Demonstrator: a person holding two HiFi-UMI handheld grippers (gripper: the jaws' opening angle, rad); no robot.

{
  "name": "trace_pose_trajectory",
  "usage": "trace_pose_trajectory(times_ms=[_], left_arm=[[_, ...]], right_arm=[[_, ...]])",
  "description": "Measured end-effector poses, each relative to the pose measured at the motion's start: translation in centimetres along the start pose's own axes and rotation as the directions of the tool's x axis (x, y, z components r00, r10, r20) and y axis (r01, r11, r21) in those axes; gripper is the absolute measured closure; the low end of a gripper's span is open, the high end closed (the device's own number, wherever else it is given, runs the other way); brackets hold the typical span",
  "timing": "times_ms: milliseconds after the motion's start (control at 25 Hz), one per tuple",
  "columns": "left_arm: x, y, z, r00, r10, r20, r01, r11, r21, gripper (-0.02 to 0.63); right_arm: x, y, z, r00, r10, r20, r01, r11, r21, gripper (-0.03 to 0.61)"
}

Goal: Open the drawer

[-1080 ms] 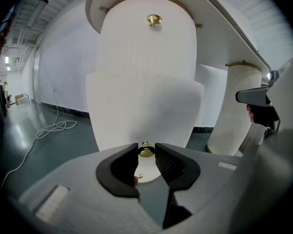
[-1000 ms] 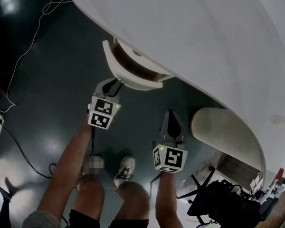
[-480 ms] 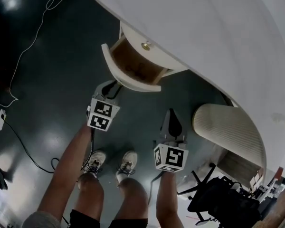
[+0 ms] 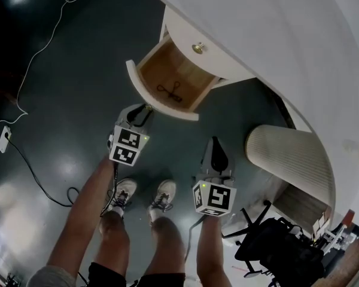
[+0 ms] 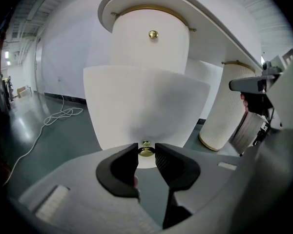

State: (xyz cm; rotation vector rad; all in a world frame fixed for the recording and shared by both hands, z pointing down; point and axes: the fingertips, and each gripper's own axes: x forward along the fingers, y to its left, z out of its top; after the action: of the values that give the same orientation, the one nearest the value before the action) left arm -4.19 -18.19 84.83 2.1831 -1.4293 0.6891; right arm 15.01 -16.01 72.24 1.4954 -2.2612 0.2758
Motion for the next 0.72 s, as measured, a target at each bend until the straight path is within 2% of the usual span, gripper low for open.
trace_pose_trajectory(times_ms=[720], left_arm=[[-4.5, 0.0, -3.9, 0.999, 0.002, -0.041, -0.003, 1.000, -0.014, 0.500]], right_arm=[[-3.9, 3.1, -1.4, 0.999, 0.004, -0.050, -0.003, 1.000, 0.015, 0.575]])
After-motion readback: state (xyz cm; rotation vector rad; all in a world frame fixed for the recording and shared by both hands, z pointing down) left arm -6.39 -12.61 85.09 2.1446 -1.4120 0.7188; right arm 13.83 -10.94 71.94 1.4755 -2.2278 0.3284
